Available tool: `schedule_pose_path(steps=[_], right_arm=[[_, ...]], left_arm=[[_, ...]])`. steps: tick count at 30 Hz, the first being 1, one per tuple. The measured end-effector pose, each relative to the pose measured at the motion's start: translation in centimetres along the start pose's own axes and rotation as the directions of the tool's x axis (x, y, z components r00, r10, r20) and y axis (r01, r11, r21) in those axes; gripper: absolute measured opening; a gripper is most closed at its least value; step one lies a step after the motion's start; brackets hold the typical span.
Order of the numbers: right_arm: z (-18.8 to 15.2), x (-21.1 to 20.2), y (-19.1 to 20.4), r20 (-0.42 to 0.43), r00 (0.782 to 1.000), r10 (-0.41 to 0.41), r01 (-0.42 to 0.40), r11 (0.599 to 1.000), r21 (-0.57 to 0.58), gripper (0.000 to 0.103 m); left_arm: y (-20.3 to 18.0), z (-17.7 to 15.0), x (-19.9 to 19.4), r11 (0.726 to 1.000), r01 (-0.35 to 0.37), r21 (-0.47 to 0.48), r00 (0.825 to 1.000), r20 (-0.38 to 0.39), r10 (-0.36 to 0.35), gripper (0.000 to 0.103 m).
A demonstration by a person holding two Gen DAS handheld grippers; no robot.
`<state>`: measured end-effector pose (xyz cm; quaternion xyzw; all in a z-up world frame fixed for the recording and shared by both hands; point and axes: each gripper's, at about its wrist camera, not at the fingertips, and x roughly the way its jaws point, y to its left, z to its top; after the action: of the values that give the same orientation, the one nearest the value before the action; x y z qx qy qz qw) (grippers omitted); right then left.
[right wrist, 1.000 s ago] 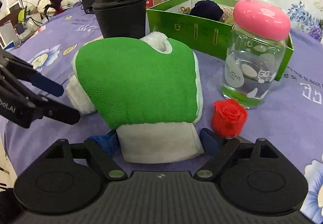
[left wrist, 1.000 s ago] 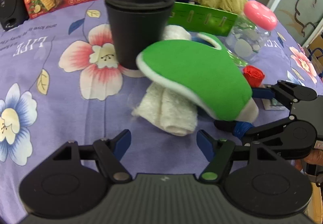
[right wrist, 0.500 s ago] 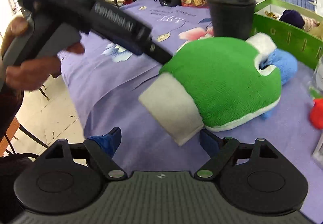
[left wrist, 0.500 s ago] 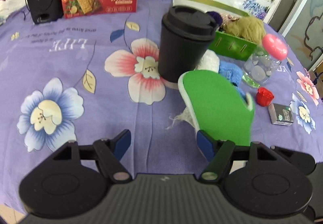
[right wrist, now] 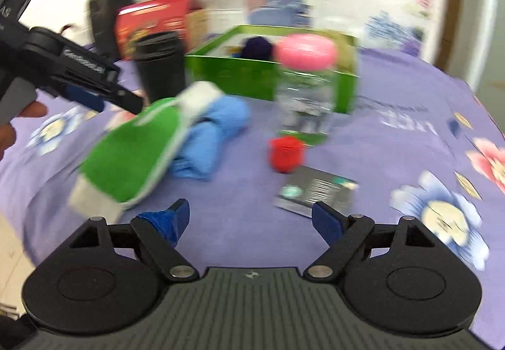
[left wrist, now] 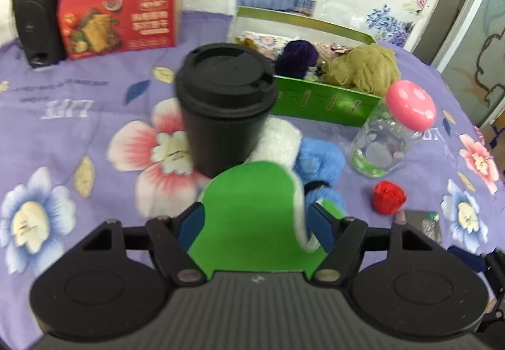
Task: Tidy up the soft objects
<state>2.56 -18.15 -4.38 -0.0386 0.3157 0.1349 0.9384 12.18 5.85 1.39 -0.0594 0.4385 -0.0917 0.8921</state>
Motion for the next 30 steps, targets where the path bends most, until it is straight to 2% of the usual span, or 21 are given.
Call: schedule_pose_path(steps=[5, 10, 14, 20, 22, 25, 30], right_arm=[[-0.1, 0.8, -1.9, -0.012, 1.000, -0.017, 0.018, 0.998, 0.063, 0.071], [0.3, 1.9, -2.8, 0.001, 1.000, -0.027, 0.027, 0.997, 0.067, 0.071], [0.8, 3.7, -3.4, -0.022, 0.998, -0.057, 0.059, 0.994, 0.091, 0.071], [1.4, 5.7, -3.7, -0.030, 0.997, -0.077, 0.081, 0.983, 0.163, 0.072], [1.4, 6.4, -3.2, -0.048, 0.993, -0.110, 0.116, 0.982, 0.150, 0.072], [0.6, 6.7, -2.1, -0.027, 0.987, -0.159, 0.161, 0.984, 0.082, 0.073], [0.1, 6.6, -2.4, 0.004, 0.985, -0.171, 0.170, 0.979, 0.112, 0.074]], left_arm=[[-1.0, 0.8, 3.2, 0.998, -0.054, 0.032, 0.997, -0.059, 0.056, 0.072], [0.2, -1.1, 3.7, 0.991, -0.106, 0.080, 0.990, -0.080, 0.112, 0.073], [1.7, -1.8, 3.6, 0.997, -0.061, 0.057, 0.994, -0.082, 0.066, 0.074], [1.8, -2.1, 3.7, 0.996, -0.049, 0.068, 0.996, -0.077, 0.054, 0.075], [2.1, -2.3, 3.6, 0.997, -0.039, 0.064, 0.996, -0.080, 0.044, 0.075], [2.7, -2.7, 3.2, 0.998, -0.014, 0.058, 0.996, -0.084, 0.019, 0.075], [3.6, -3.4, 2.8, 0.997, 0.038, 0.074, 0.997, -0.077, -0.032, 0.075]])
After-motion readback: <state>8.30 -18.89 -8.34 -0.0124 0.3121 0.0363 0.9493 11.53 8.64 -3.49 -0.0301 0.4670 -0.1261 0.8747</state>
